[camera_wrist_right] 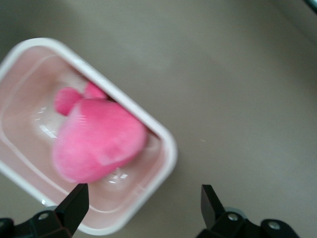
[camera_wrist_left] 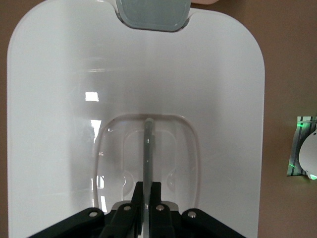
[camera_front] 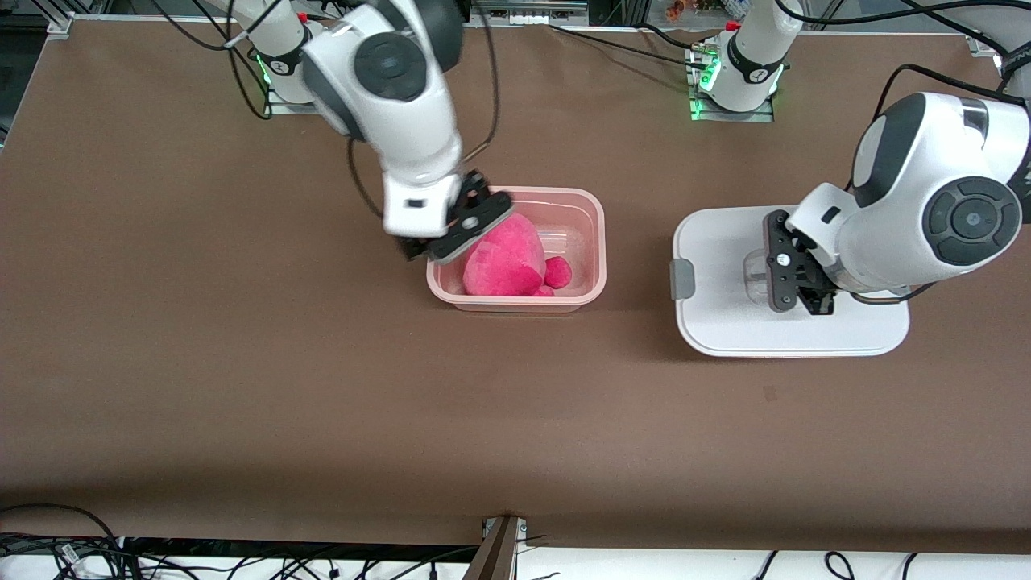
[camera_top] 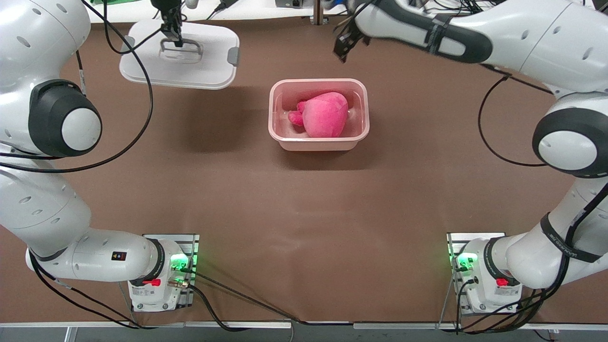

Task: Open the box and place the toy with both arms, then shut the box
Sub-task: 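Release the toy and withdraw the right gripper while the left gripper returns the lid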

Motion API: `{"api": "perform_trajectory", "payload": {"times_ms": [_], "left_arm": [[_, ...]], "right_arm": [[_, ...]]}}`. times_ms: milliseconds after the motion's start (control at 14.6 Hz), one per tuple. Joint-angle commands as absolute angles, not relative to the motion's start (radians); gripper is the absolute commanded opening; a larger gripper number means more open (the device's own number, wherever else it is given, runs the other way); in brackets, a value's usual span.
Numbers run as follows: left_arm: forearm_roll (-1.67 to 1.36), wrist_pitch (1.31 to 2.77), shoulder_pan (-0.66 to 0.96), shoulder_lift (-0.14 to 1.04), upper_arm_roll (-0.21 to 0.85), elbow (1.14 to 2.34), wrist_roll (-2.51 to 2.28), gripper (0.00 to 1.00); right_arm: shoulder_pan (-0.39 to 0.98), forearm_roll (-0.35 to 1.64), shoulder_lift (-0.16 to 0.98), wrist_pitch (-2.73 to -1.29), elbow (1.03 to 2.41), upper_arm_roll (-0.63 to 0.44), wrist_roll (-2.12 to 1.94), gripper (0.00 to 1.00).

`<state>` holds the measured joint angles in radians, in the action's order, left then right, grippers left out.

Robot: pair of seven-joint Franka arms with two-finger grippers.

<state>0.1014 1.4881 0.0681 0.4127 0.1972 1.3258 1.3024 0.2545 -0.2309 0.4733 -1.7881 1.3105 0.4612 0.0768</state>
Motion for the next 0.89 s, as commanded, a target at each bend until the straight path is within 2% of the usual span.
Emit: {"api": "perform_trajectory", "payload": {"times_ms": [0, 206, 480, 824], "left_arm": [[0.072, 1.512, 0.124, 0.442, 0.248, 1.324, 1.257, 0.0], [0.043, 1.572, 0.239, 0.474, 0.25, 1.324, 1.197, 0.0], [0.035, 1.713, 0.349, 0.543, 0.252, 1.324, 1.091, 0.0], [-0.071, 1.856, 0.486, 0.589, 0.25, 1.325, 0.941, 0.0]], "right_arm": [[0.149, -0.23, 0.465, -1.747, 1.304, 0.462, 0.094, 1.0], [0.051, -0.229, 0.463, -1.683, 1.302, 0.442, 0.097, 1.0], [-0.083, -0.158, 0.446, -1.678, 1.302, 0.442, 0.091, 1.0], [-0.129, -0.138, 0.413, -1.615, 1.28, 0.402, 0.091, 1.0]]}}
